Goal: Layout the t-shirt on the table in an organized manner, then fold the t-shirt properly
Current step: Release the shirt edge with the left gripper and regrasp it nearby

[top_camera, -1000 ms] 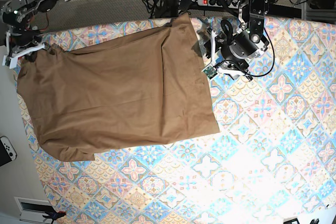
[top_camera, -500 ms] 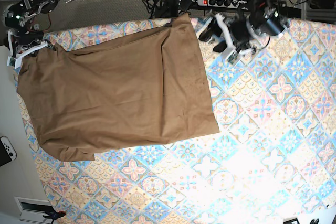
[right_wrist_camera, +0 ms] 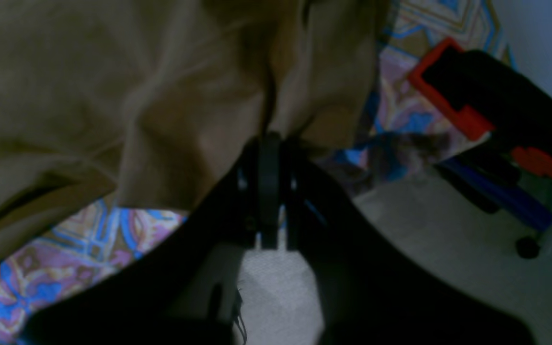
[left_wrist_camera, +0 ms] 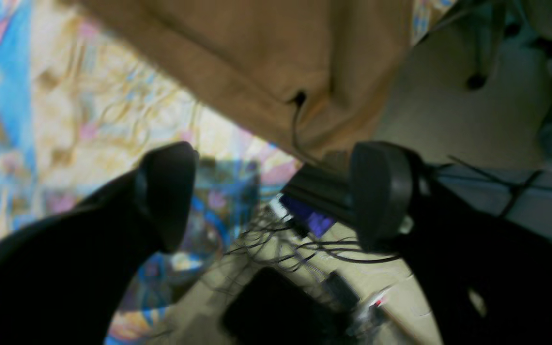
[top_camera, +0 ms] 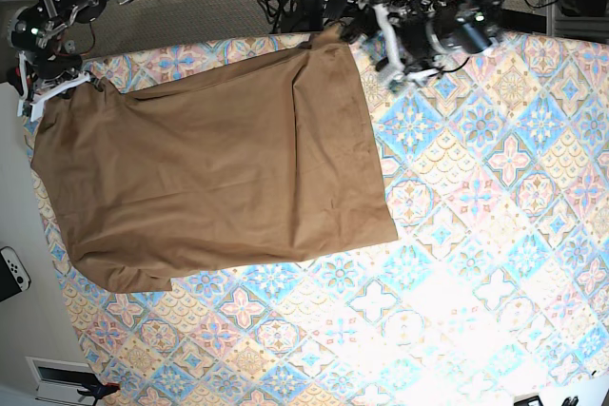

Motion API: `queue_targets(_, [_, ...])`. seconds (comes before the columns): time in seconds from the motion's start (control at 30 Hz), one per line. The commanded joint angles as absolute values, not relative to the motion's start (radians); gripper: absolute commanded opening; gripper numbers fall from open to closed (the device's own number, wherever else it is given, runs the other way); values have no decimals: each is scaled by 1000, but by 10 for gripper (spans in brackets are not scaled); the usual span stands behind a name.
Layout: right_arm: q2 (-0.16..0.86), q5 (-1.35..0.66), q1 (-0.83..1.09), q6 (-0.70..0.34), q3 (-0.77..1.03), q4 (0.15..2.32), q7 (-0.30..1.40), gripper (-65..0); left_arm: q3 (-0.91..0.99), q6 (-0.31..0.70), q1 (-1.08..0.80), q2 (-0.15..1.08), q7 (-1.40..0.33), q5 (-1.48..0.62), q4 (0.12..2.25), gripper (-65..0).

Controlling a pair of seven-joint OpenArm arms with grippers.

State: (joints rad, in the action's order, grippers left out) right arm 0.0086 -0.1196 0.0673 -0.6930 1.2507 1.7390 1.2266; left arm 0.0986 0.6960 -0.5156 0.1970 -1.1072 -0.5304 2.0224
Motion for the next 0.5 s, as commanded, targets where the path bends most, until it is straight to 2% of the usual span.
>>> queue_targets(0.0, [27,-131,64,-698,1251,1755,1208,-650,70,698,-518,200,-1095,-506,2045,-201])
queue_targets(0.3, [28,-131,64,-698,1251,1755,1208,-650,-229,698,-458,200,-1099,-107,2097,-223])
queue_targets(0.47, [30,-131,64,-698,1251,1755,1208,-650,-320,698,-453,200,-1102,1,2097,-223])
